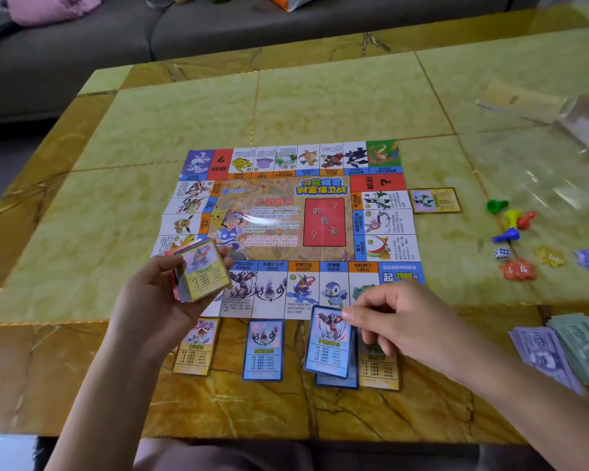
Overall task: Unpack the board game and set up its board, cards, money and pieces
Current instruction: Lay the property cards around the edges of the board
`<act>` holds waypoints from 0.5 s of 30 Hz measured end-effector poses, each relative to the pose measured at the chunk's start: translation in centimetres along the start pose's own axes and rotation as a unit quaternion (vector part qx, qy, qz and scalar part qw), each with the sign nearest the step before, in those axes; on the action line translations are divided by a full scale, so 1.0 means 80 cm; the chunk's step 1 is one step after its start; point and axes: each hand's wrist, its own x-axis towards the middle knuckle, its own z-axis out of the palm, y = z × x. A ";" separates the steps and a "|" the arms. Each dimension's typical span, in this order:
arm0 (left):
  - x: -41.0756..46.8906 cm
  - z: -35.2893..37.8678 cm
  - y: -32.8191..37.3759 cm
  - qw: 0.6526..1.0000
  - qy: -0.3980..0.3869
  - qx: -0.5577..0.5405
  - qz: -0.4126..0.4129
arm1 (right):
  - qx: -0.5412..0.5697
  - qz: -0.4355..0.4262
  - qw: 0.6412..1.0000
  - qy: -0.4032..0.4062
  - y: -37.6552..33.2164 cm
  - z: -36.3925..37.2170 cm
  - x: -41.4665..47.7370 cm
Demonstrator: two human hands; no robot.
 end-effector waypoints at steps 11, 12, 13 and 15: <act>-0.003 -0.018 0.020 0.998 0.002 -0.048 0.047 | 0.019 -0.014 0.999 0.032 -0.012 -0.004 0.019; -0.003 -0.024 0.024 0.997 0.006 -0.056 0.055 | 0.016 -0.020 0.999 0.033 -0.015 -0.002 0.022; -0.003 -0.028 0.027 0.996 0.009 -0.066 0.060 | 0.014 -0.024 0.999 0.033 -0.018 -0.001 0.026; -0.003 -0.035 0.032 0.994 0.012 -0.082 0.066 | 0.019 -0.030 0.999 0.032 -0.025 0.002 0.033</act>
